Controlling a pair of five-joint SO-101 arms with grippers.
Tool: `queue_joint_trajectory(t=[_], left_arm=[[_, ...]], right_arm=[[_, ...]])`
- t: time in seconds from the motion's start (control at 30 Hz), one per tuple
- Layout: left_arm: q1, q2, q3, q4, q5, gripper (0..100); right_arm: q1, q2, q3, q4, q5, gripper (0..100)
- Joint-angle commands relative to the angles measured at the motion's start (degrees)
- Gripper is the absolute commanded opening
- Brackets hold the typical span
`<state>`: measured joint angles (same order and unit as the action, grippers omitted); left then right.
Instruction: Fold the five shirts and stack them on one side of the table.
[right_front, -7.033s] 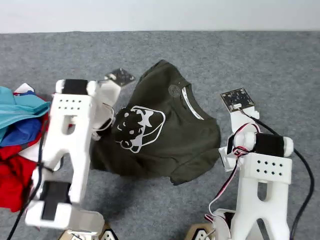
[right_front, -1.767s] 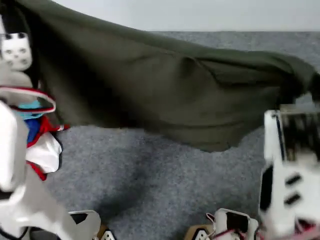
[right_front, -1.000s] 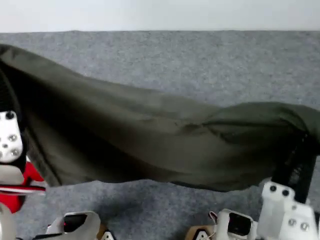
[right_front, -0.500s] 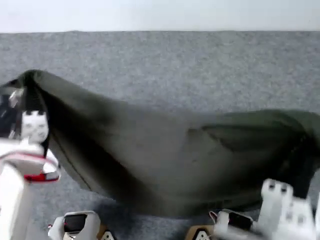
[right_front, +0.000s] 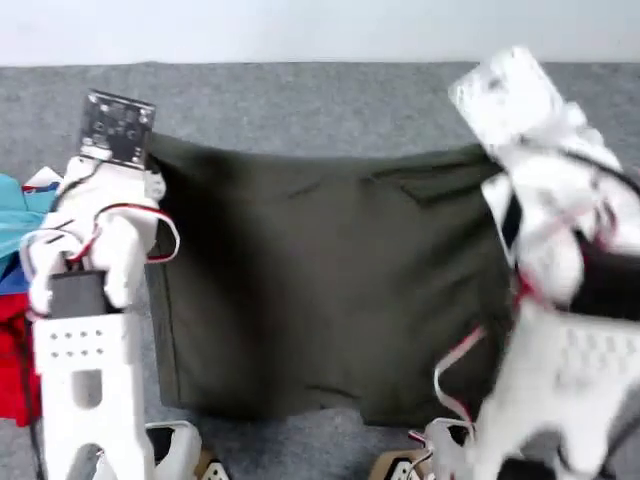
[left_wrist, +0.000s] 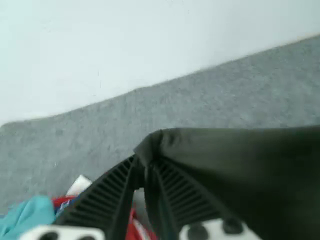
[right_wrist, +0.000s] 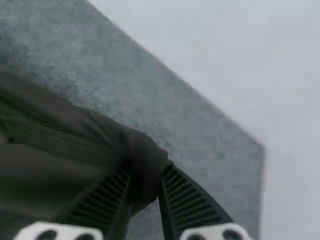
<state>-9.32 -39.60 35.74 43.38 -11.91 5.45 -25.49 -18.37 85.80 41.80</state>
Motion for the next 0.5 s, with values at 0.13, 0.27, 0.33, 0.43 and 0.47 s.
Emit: queue_joint_trajectory(t=[0.13, 0.27, 0.33, 0.43, 0.47], left_arm=[[0.0, 15.82, 1.01, -24.35, -3.6, 1], [0.26, 27.52, -8.4, -27.08, -3.6, 1], [0.26, 33.67, -13.93, -27.6, -3.6, 1], [0.26, 41.49, -22.9, -27.6, -3.6, 1], [0.26, 43.6, -25.89, -27.52, -3.6, 1]], right_arm=[[-0.66, 18.24, -0.35, -18.95, -3.43, 1.0], [-0.66, 25.45, -0.44, -30.11, -3.6, 1.0], [-0.66, 28.09, -0.44, -35.82, -3.6, 1.0], [-1.8, 30.11, -0.7, -43.65, -3.25, 1.0], [-2.24, 30.11, -0.7, -46.02, -3.25, 1.0]])
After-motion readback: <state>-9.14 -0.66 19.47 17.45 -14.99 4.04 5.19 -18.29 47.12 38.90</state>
